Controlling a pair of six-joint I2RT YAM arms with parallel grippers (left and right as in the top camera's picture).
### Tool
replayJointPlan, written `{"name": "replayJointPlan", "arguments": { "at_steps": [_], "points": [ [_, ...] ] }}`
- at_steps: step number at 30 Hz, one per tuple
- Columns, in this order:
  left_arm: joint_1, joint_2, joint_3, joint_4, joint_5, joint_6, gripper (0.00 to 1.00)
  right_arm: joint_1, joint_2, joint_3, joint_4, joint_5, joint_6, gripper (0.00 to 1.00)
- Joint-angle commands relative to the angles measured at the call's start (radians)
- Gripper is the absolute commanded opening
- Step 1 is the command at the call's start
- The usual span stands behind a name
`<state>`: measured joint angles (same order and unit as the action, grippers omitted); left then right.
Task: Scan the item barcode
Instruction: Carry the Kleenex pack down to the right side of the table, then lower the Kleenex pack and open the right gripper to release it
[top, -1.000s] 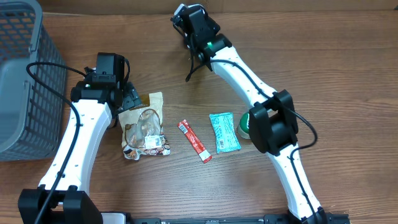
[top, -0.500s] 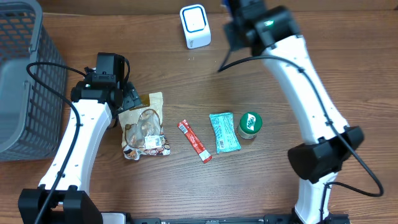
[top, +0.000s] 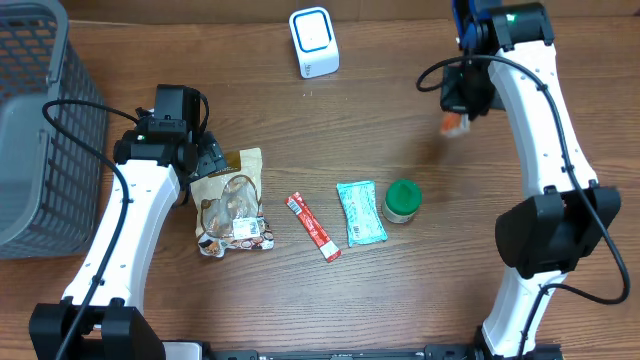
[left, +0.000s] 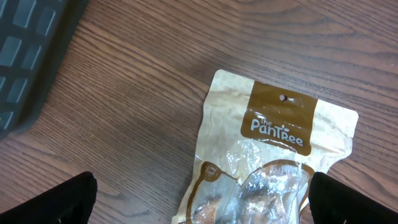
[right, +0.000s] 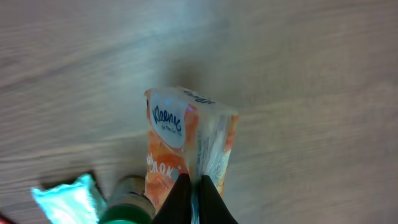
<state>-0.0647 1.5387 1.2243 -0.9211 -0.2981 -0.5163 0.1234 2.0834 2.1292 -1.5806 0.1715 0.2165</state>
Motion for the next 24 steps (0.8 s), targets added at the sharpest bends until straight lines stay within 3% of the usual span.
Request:
{"name": "replayJointPlan", "arguments": {
  "at_steps": [1,10,17,19,21,24],
  "points": [
    [-0.001,-0.021,0.017,-0.002,0.003,0.008,1.00,-0.014,0.000,-0.110,0.042,-0.011,0.023,0.04],
    [-0.001,-0.021,0.017,-0.002,0.003,0.008,1.00,-0.070,0.000,-0.415,0.221,0.037,0.047,0.04],
    [-0.001,-0.021,0.017,-0.002,0.003,0.008,1.00,-0.156,0.000,-0.552,0.317,0.037,0.046,0.04],
    [-0.001,-0.021,0.017,-0.002,0.003,0.008,0.99,-0.186,0.000,-0.558,0.320,0.037,0.046,0.17],
    [-0.001,-0.021,0.017,-0.002,0.004,0.008,0.99,-0.215,0.000,-0.557,0.320,0.037,0.046,0.17],
    [-0.001,-0.021,0.017,-0.002,0.003,0.007,1.00,-0.259,0.000,-0.547,0.323,0.034,0.046,0.29]
  ]
}}
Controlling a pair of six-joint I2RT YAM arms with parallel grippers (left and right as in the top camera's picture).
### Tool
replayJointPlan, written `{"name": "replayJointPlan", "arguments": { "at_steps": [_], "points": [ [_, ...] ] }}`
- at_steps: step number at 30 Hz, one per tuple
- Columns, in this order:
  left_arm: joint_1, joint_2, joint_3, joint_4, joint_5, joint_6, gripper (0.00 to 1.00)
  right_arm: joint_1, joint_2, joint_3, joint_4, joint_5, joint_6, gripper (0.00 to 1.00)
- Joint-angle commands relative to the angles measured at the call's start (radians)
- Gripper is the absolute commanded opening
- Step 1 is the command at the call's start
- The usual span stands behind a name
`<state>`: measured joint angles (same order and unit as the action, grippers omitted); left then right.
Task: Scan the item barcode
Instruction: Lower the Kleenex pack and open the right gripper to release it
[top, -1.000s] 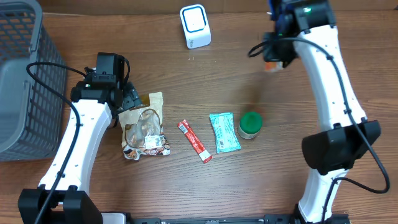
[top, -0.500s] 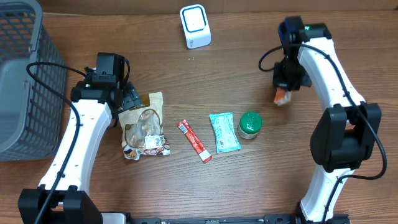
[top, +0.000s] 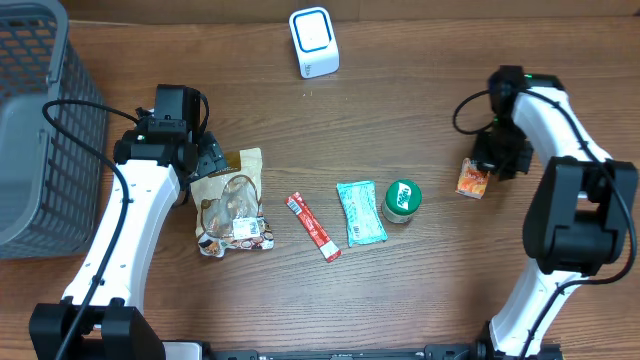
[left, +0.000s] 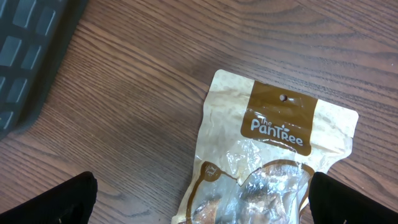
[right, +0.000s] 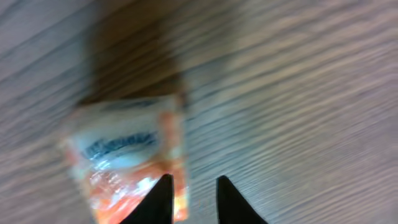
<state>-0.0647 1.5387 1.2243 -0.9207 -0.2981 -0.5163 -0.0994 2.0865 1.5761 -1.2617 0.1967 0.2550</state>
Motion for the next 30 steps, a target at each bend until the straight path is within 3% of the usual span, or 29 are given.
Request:
{"name": "replayJointPlan", "arguments": {
  "at_steps": [1,7,13,17,30],
  "points": [
    [-0.001,-0.021,0.017,-0.002,0.003,0.008,1.00,-0.046,-0.003,0.017,-0.006,-0.007,0.007,0.31],
    [-0.001,-0.021,0.017,-0.002,0.003,0.008,1.00,-0.066,-0.003,0.137,-0.149,-0.173,0.007,0.32],
    [-0.001,-0.021,0.017,-0.002,0.003,0.008,0.99,-0.060,-0.003,0.152,-0.154,-0.435,0.008,0.36],
    [-0.001,-0.021,0.017,-0.002,0.003,0.008,1.00,-0.041,-0.003,0.133,-0.119,-0.441,0.012,0.31],
    [-0.001,-0.021,0.017,-0.002,0.003,0.008,1.00,0.077,-0.003,-0.019,0.132,-0.291,0.116,0.34]
  ]
}}
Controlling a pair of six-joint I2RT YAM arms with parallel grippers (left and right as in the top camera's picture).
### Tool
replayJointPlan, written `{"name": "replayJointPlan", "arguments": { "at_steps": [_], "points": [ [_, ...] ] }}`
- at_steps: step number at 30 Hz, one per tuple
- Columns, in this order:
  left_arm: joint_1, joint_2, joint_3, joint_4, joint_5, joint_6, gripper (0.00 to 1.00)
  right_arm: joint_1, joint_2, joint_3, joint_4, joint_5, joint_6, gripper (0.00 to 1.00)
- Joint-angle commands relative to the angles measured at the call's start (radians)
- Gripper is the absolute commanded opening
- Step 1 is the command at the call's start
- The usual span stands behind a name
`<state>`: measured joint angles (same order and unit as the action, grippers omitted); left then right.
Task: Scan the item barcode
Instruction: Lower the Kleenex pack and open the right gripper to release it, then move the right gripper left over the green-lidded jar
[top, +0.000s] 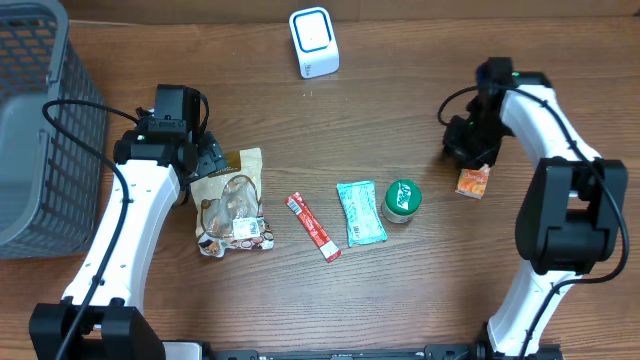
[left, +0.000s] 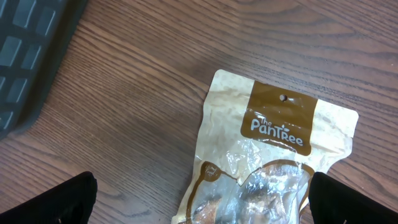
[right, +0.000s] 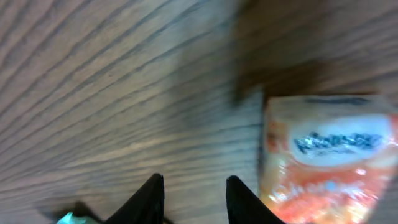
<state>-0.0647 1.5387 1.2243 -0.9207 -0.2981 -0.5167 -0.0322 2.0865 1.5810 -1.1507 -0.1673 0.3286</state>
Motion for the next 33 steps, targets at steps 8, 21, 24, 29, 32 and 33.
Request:
{"name": "replayJointPlan", "arguments": {
  "at_steps": [8,21,24,29,32,33],
  "points": [
    [-0.001,-0.021,0.017,-0.002,0.003,0.008,0.99,0.014,-0.003,-0.042,0.003,0.178,0.042,0.35],
    [-0.001,-0.021,0.017,-0.002,0.003,0.008,1.00,0.005,-0.007,-0.026,-0.059,0.235,0.040,0.36],
    [-0.001,-0.021,0.017,-0.002,0.004,0.008,1.00,0.005,-0.017,0.023,-0.099,0.208,0.037,0.36],
    [-0.001,-0.021,0.017,-0.002,0.003,0.008,1.00,0.022,-0.050,0.095,-0.171,0.148,0.011,0.38],
    [-0.001,-0.021,0.017,-0.002,0.003,0.008,0.99,0.031,-0.094,0.111,-0.208,0.110,0.012,0.39],
    [-0.001,-0.021,0.017,-0.002,0.003,0.008,1.00,0.032,-0.115,0.111,-0.215,0.100,0.012,0.39]
  ]
}}
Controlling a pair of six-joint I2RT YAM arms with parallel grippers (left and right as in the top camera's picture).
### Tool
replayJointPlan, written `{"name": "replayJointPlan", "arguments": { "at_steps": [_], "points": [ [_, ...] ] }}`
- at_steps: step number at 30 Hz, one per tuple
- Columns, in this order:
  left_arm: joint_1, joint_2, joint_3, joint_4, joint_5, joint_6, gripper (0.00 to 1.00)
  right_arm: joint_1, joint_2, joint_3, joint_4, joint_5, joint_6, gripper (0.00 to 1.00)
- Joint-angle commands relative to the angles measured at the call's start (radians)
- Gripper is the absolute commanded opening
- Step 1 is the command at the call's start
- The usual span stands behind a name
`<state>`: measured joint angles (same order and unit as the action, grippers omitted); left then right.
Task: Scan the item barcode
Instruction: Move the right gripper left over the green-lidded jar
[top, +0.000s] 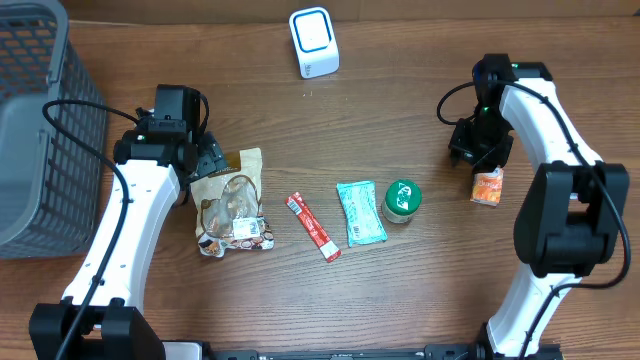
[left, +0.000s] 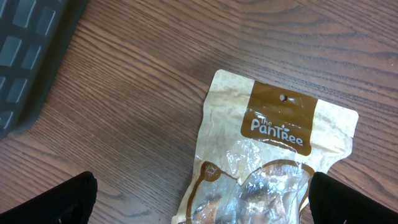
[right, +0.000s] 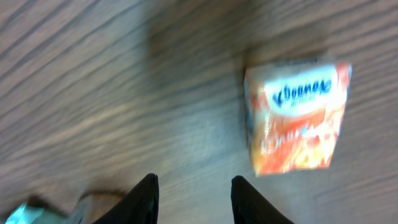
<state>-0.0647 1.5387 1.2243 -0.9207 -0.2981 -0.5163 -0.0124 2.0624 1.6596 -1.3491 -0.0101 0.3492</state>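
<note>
The white and blue scanner (top: 313, 42) stands at the back of the table. An orange Kleenex tissue pack (top: 488, 187) (right: 297, 117) lies flat at the right. My right gripper (top: 478, 150) (right: 194, 194) hovers open and empty just behind and left of it. My left gripper (top: 205, 158) (left: 202, 208) is open low over a tan Pantree snack bag (top: 232, 205) (left: 273, 143), a finger on each side. In a row mid-table lie a red stick pack (top: 314, 227), a teal packet (top: 360, 212) and a green-lidded jar (top: 402, 200).
A grey wire basket (top: 30, 130) (left: 25, 56) fills the left edge, close to my left arm. The jar and teal packet lie just left of my right gripper. Bare wood lies between the scanner and the row of items.
The tissue pack now lies a little farther right and nearer the front. My right gripper, still open, has shifted slightly the same way and sees the whole pack. The left arm is unchanged.
My right gripper first held the tissue pack in the air at the back right. Then the pack lay on the table at the right with the jaws open over it. The gripper stayed open beside the pack while it shifted slightly. The left gripper never moved.
</note>
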Motion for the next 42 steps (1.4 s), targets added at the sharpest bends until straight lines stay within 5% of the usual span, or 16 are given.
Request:
{"name": "replayJointPlan", "arguments": {
  "at_steps": [1,4,7,9,20,42],
  "points": [
    [-0.001,-0.021,0.017,-0.002,0.003,0.008,0.99,0.014,-0.110,0.033,-0.021,-0.066,-0.009,0.39],
    [-0.001,-0.021,0.017,-0.002,0.003,0.008,1.00,0.024,-0.192,0.033,-0.031,-0.083,-0.009,0.43],
    [-0.001,-0.021,0.017,-0.002,0.003,0.008,1.00,0.041,-0.267,0.033,-0.047,-0.090,-0.009,0.60],
    [-0.001,-0.021,0.017,-0.002,0.003,0.008,1.00,0.054,-0.309,0.033,-0.068,-0.104,-0.010,1.00],
    [-0.001,-0.021,0.017,-0.002,0.003,0.008,1.00,0.166,-0.318,-0.040,-0.078,-0.153,-0.089,1.00],
    [-0.001,-0.021,0.017,-0.002,0.003,0.008,1.00,0.316,-0.316,-0.383,0.272,-0.010,-0.089,1.00]
  ]
}}
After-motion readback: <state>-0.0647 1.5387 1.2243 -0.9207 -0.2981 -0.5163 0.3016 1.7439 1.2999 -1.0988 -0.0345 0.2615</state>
